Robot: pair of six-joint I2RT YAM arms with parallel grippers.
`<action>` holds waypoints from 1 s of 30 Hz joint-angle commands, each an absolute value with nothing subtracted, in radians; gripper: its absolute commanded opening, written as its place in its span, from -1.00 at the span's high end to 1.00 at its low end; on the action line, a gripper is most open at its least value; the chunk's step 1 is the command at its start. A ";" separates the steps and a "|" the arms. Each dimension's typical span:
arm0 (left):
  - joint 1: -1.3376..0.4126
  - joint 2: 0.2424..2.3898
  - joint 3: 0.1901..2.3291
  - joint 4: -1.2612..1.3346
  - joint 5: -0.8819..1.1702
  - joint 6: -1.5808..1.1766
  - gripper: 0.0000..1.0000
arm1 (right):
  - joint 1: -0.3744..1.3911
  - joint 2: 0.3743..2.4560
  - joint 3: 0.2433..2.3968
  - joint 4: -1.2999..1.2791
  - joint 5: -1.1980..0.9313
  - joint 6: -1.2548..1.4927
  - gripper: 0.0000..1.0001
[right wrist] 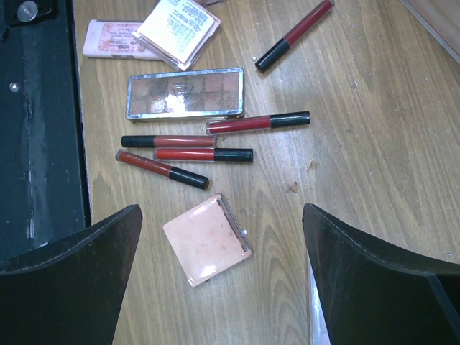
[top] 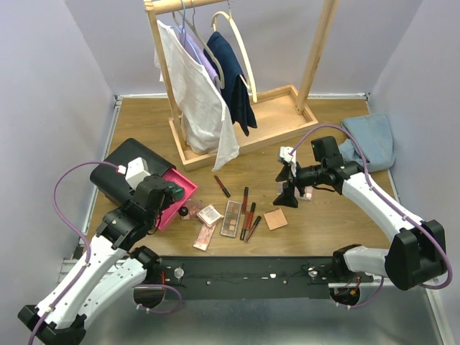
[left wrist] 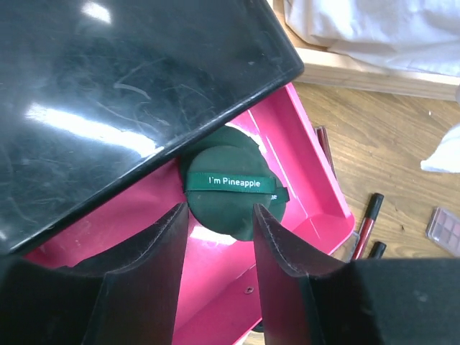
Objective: Organize the makeup
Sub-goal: Place the makeup tool in the drawer, then close the drawer in the storage box.
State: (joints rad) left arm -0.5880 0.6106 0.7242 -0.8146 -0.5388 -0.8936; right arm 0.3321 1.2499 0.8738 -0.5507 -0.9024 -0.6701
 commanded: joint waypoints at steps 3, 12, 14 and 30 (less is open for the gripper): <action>-0.580 0.584 0.772 -0.862 -0.615 -0.913 0.00 | 0.327 1.232 0.851 -0.545 -0.894 -0.678 -1.00; -0.580 0.555 0.867 -0.881 -0.586 -0.835 -0.03 | 0.328 1.235 0.851 -0.549 -0.896 -0.681 -1.00; -0.578 0.552 0.873 -0.865 -0.551 -0.801 -0.04 | 0.328 1.235 0.853 -0.551 -0.896 -0.681 -1.00; -0.580 0.627 0.801 -0.735 0.245 -0.557 0.47 | 0.327 1.235 0.856 -0.557 -0.893 -0.692 -1.00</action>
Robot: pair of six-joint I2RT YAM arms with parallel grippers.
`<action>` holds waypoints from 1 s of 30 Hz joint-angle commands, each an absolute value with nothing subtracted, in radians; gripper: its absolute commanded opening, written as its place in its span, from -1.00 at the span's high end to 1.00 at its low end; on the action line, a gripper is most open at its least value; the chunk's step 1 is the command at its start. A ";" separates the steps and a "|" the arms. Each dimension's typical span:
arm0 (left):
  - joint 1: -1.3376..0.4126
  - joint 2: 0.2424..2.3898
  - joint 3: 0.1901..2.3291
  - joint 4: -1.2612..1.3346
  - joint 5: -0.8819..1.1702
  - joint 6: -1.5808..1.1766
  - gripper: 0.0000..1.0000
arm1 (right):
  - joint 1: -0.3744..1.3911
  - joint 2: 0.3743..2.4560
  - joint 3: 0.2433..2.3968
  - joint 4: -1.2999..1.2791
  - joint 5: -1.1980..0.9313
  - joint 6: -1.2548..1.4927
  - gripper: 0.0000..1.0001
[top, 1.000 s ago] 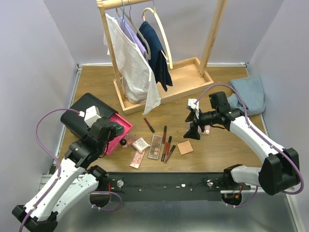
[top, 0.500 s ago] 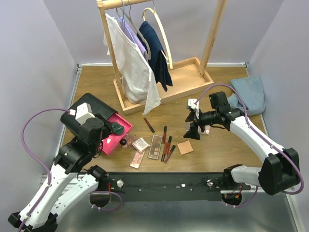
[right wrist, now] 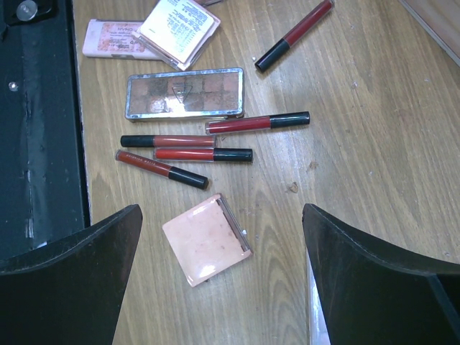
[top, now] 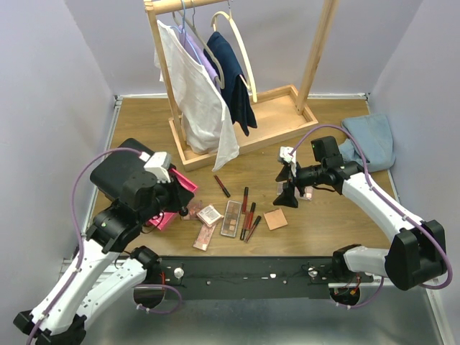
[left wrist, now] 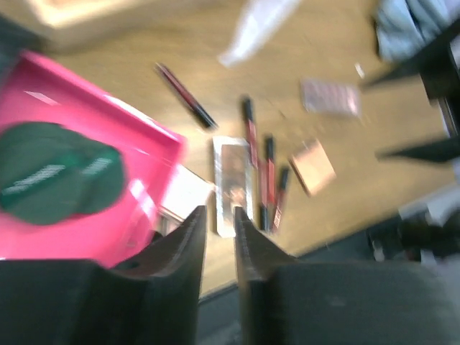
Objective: Organize the makeup
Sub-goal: Close the drawer in the storage box.
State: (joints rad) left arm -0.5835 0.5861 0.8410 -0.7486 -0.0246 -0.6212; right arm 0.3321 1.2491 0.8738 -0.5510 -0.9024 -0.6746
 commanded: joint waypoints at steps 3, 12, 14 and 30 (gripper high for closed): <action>-0.581 0.664 0.761 -0.739 0.285 -0.554 0.52 | 0.327 1.236 0.856 -0.558 -0.890 -0.692 -1.00; -0.762 0.713 0.706 -0.707 0.197 -0.601 0.53 | 0.327 1.256 0.857 -0.558 -0.879 -0.695 -1.00; -0.868 0.733 0.719 -0.707 0.110 -0.612 0.52 | 0.325 1.261 0.858 -0.558 -0.877 -0.695 -1.00; -1.088 0.991 0.868 -0.957 -0.414 -0.749 0.14 | 0.322 1.255 0.854 -0.558 -0.876 -0.696 -1.00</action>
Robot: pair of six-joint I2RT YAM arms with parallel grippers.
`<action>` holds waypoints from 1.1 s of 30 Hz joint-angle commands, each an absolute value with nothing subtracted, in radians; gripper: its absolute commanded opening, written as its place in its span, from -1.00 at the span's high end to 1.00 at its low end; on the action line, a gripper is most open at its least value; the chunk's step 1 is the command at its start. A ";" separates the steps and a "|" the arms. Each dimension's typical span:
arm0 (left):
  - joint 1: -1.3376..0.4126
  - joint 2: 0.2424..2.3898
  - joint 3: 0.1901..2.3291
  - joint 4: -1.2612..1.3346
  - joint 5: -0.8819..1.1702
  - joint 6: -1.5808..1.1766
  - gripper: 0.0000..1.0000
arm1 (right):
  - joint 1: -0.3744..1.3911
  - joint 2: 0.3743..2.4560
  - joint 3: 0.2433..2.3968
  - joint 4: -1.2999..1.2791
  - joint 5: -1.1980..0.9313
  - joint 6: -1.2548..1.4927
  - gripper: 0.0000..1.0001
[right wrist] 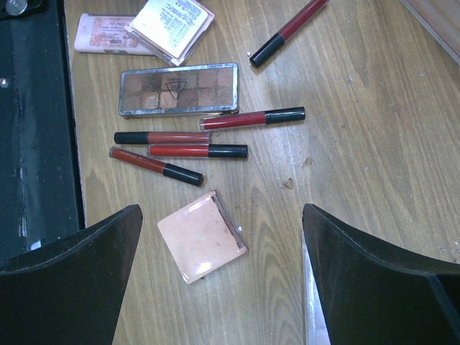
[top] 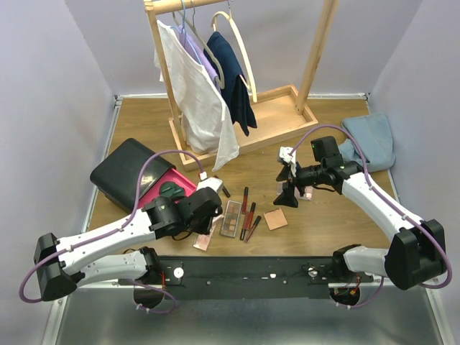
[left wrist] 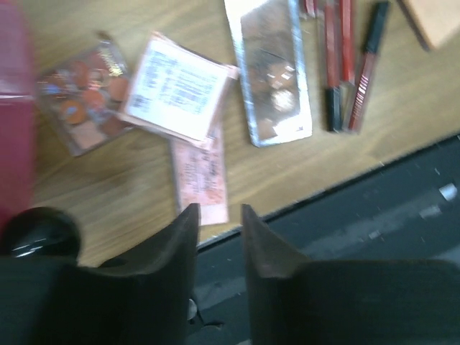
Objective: Organize the makeup
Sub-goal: Close the drawer in the storage box.
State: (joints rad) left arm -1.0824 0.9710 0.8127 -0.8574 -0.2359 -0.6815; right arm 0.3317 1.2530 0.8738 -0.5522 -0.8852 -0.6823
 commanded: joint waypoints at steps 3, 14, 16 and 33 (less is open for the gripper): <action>-1.088 1.008 0.880 -0.969 -0.460 -0.762 -0.11 | 0.322 1.255 0.854 -0.558 -0.877 -0.698 -1.00; -0.996 1.019 0.928 -0.947 -0.581 -0.729 -0.57 | 0.319 1.250 0.854 -0.563 -0.887 -0.696 -1.00; -0.960 1.017 0.928 -0.919 -0.572 -0.692 -0.57 | 0.321 1.247 0.854 -0.563 -0.887 -0.698 -1.00; -0.640 1.042 0.899 -0.712 -0.471 -0.516 -0.75 | 0.318 1.241 0.851 -0.566 -0.894 -0.698 -1.00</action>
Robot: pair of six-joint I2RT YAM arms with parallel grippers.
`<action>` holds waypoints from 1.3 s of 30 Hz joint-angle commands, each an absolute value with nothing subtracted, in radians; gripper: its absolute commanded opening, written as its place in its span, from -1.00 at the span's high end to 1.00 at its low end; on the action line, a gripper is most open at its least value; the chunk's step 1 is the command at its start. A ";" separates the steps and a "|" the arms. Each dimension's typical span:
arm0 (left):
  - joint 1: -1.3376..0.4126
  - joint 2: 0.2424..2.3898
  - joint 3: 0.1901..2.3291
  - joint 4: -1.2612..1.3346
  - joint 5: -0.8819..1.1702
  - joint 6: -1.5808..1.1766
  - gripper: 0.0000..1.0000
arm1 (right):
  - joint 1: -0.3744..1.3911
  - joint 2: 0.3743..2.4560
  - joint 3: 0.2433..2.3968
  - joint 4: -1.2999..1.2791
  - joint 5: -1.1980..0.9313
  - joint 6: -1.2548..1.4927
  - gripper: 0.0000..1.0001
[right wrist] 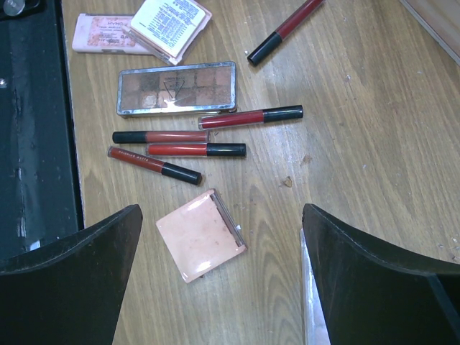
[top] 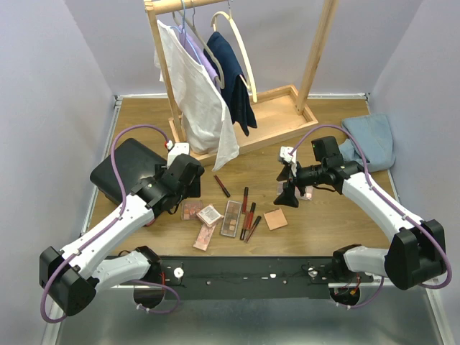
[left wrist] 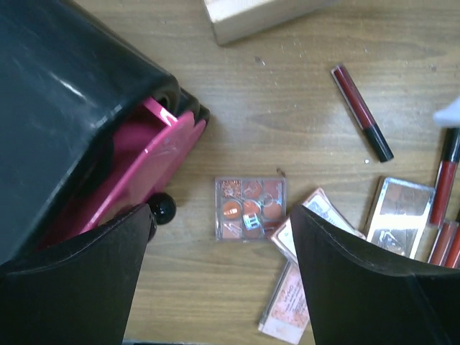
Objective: Organize the makeup
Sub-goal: Close the drawer in the storage box.
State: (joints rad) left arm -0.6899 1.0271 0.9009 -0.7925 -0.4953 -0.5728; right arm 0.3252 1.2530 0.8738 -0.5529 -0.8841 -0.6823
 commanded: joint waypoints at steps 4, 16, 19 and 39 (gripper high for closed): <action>-0.614 1.051 0.916 -0.695 -0.463 -0.497 -0.75 | 0.316 1.239 0.851 -0.566 -0.893 -0.699 -1.00; -0.591 1.057 0.927 -0.684 -0.506 -0.454 -0.76 | 0.316 1.239 0.853 -0.568 -0.899 -0.699 -1.00; -0.589 1.049 0.945 -0.681 -0.515 -0.437 -0.76 | 0.316 1.239 0.853 -0.568 -0.900 -0.699 -1.00; -0.589 0.899 0.968 -0.652 -0.282 -0.368 -0.80 | 0.316 1.213 0.870 -0.568 -0.884 -0.715 -1.00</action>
